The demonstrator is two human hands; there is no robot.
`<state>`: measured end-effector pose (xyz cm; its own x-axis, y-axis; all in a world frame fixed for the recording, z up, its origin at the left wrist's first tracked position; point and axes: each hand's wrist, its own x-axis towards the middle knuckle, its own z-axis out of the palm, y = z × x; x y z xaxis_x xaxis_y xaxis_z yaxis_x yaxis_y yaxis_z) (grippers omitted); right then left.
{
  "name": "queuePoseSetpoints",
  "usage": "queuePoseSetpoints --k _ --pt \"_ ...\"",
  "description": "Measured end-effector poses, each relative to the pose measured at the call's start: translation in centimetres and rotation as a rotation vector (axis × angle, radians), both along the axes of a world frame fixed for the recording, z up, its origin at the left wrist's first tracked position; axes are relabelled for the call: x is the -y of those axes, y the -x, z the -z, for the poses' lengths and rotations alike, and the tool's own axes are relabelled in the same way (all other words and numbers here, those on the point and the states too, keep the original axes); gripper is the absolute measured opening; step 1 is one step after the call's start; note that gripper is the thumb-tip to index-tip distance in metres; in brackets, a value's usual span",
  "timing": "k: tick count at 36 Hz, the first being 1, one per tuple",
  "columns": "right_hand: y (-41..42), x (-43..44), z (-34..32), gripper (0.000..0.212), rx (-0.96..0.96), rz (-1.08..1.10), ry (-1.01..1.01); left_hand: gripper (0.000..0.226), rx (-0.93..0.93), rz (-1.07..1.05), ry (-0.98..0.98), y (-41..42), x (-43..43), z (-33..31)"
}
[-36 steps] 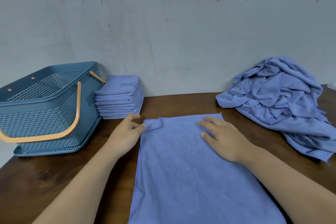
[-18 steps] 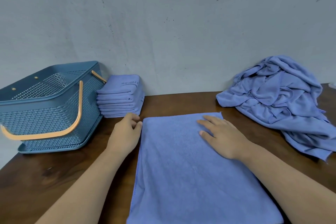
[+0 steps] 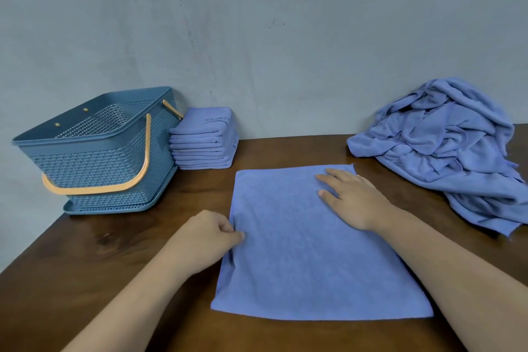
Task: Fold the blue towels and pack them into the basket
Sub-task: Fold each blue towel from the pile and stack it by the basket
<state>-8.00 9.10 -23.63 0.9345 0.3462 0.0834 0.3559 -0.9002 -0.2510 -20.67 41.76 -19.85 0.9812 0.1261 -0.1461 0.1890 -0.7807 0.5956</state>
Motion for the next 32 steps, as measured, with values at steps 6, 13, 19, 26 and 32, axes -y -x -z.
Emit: queuePoseSetpoints --k 6,13,19,26,32 --pt "0.1 -0.1 -0.2 0.058 -0.016 0.006 -0.003 0.026 0.025 -0.089 0.085 0.5 -0.2 -0.7" --pt "0.3 -0.1 -0.3 0.059 -0.026 0.001 0.016 0.014 0.013 -0.050 -0.143 0.0 0.1 -1.2" --pt "0.6 -0.3 -0.6 0.085 -0.084 -0.002 0.035 0.032 0.325 0.181 -0.270 -2.6 4.7 -0.8" --pt "0.1 -0.4 -0.4 0.093 -0.156 0.034 0.038 0.083 0.007 0.389 -0.411 -6.8 8.9 2.8" --pt "-2.5 -0.2 -0.6 0.100 -0.176 0.066 0.048 0.086 0.020 0.393 -0.450 -9.4 8.0 3.1"
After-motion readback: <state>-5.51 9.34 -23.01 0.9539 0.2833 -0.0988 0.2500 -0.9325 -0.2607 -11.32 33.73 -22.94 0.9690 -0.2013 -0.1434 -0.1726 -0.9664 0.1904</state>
